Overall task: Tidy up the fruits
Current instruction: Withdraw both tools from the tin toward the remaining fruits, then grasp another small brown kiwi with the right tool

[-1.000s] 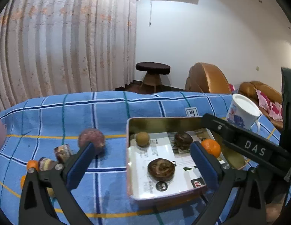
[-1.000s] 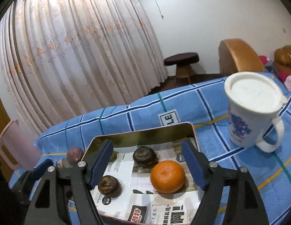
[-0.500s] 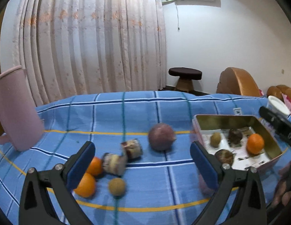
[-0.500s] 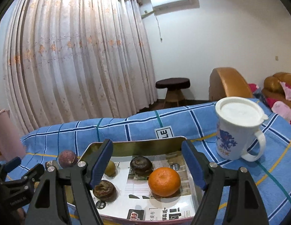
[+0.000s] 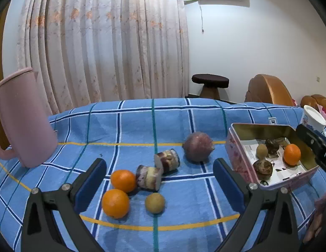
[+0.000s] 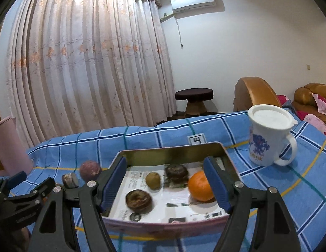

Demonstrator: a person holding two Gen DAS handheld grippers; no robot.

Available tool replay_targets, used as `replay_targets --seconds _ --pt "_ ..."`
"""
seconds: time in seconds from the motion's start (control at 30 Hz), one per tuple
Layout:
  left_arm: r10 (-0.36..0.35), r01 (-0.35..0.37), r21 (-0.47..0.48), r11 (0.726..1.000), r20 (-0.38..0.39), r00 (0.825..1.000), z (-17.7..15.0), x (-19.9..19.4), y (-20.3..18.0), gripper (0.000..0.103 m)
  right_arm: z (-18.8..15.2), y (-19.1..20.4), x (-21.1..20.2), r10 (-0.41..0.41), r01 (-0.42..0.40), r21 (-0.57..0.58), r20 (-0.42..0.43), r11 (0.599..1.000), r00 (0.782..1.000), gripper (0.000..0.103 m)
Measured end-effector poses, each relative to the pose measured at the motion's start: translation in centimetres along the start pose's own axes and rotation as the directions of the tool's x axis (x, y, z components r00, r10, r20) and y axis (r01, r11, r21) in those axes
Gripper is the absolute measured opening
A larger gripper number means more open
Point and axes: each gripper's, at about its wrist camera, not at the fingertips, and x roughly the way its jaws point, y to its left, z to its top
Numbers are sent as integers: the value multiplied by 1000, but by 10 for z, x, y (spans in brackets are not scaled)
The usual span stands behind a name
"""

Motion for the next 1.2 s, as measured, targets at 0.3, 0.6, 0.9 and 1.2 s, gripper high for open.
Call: replay_targets --seconds 0.3,0.6,0.9,1.2 --pt "4 -4 -15 1000 -8 1000 -3 -1 28 103 -9 33 -9 30 -30 -9 -12 1000 999 77" --pt "67 -69 -74 995 -27 997 1 5 90 103 -20 78 -5 88 -93 -64 -76 994 993 77" --pt "148 -158 -145 977 -76 986 1 16 149 103 -38 144 15 203 -242 -131 -253 961 946 77" --pt "157 -172 -119 978 -130 979 0 29 155 103 -59 197 56 225 -324 -146 -462 935 857 47"
